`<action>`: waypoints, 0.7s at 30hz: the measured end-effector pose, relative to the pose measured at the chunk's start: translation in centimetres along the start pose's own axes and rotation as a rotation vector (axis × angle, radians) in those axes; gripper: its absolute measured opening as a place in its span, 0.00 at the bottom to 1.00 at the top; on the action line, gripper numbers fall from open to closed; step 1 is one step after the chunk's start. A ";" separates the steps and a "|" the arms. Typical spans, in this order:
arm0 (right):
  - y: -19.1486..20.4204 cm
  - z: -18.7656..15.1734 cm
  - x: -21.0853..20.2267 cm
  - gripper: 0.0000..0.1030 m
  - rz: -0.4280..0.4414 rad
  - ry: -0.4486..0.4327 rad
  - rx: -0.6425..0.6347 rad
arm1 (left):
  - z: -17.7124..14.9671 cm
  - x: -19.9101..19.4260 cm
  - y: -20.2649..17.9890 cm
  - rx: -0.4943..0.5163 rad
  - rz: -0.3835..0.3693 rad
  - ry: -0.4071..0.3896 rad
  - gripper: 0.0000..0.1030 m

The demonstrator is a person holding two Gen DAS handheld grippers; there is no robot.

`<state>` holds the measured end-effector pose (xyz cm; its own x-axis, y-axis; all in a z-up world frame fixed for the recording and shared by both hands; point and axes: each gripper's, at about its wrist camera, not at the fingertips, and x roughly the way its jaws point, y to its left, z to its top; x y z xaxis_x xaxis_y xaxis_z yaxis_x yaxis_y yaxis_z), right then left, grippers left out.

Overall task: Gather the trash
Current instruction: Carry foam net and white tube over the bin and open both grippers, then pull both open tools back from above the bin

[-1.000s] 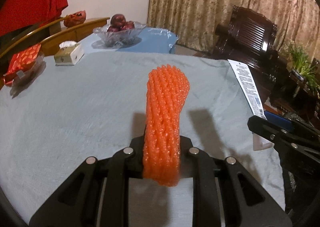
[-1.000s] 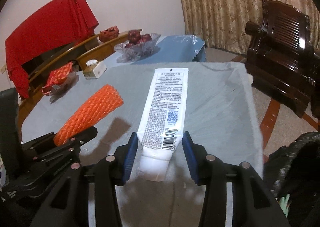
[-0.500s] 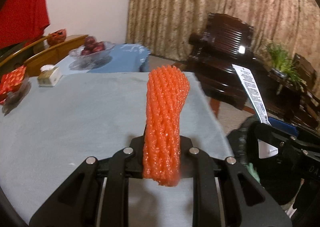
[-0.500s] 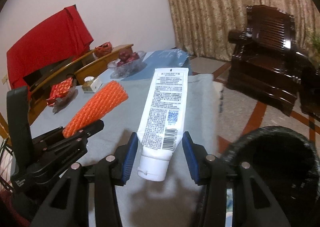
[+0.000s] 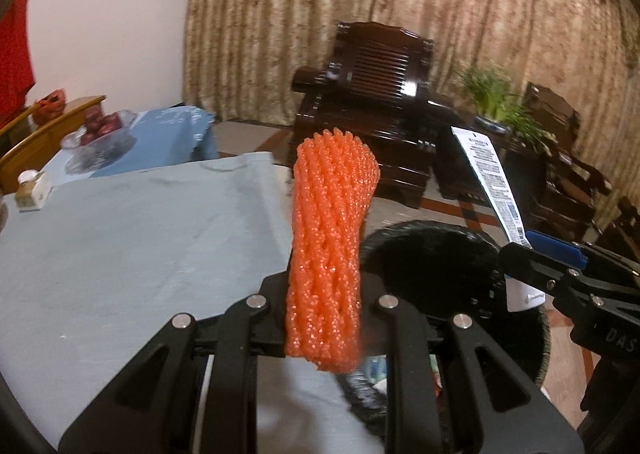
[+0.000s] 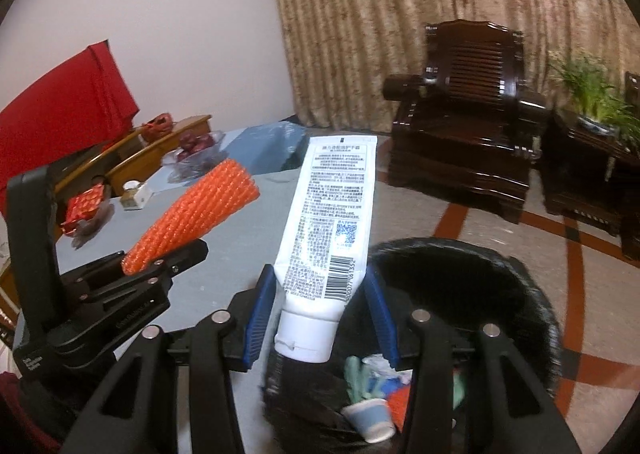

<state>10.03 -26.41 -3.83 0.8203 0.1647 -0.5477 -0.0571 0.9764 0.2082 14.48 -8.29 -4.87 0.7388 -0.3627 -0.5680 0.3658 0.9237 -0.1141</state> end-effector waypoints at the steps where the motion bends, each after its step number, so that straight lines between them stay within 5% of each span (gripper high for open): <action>1: -0.4 -0.1 -0.1 0.44 -0.007 -0.001 0.006 | -0.1 0.3 -0.9 0.010 -0.013 0.007 0.19; 15: -7.7 -2.9 -0.9 0.44 -0.120 0.039 0.087 | -2.2 5.1 -7.8 0.099 -0.129 0.085 0.21; 17: -8.3 -3.2 -0.4 0.45 -0.127 0.060 0.091 | -2.5 6.0 -8.1 0.092 -0.159 0.112 0.29; 19: -8.9 -3.8 0.1 0.55 -0.146 0.074 0.095 | -2.6 6.6 -8.4 0.085 -0.163 0.120 0.59; 21: -9.4 -4.2 0.3 0.67 -0.176 0.079 0.098 | -2.5 6.8 -8.3 0.077 -0.163 0.121 0.65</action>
<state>8.42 -35.01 -9.33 0.7651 0.0072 -0.6438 0.1421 0.9734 0.1797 15.09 -18.16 -9.82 0.5946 -0.4849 -0.6413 0.5206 0.8401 -0.1526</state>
